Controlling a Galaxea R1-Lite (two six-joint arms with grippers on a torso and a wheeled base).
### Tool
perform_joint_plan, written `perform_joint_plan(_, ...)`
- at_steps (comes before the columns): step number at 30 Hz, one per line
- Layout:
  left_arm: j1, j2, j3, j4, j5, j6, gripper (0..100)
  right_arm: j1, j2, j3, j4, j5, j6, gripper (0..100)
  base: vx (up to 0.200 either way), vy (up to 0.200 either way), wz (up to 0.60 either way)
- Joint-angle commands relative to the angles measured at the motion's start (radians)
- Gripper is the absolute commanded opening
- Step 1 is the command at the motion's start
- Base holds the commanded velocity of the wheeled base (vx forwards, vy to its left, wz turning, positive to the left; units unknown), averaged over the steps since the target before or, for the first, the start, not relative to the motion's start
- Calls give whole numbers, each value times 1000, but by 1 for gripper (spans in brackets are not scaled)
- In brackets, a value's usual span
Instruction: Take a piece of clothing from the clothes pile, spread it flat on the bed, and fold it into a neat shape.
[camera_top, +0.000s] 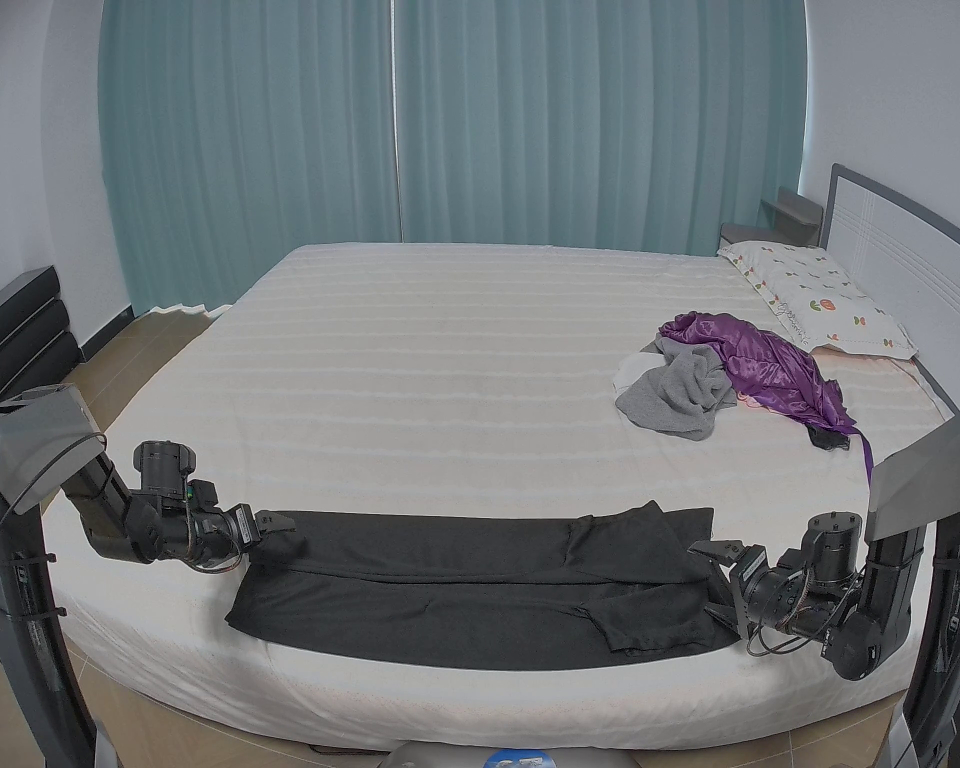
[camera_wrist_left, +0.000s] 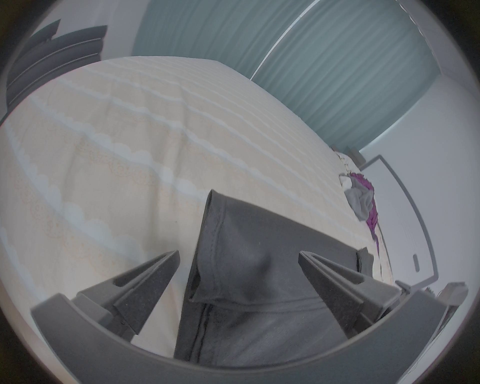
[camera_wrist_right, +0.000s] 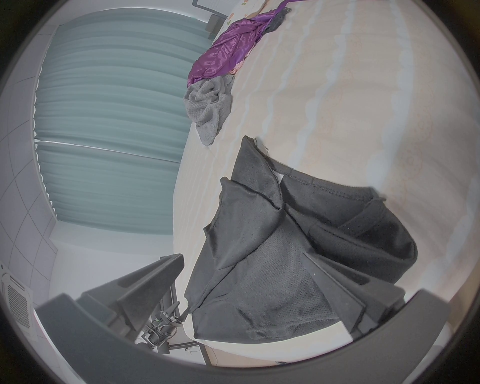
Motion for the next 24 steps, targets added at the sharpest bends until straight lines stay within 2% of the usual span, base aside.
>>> perform_joint_plan(1,-4,-12,33,2,4,34,100,1,0,1,-15,1,0,100,0,0,0)
perform_joint_plan(12,-21,30,23,-7,23,45,100,1,0,1,-15,1,0,100,0,0,0)
perform_joint_plan(17,-21,28,44,-7,23,94,100,1,0,1,-15,1,0,100,0,0,0)
perform_joint_plan(24,-36,19,58,-7,23,100,100,1,0,3,-15,1,0,100,0,0,0)
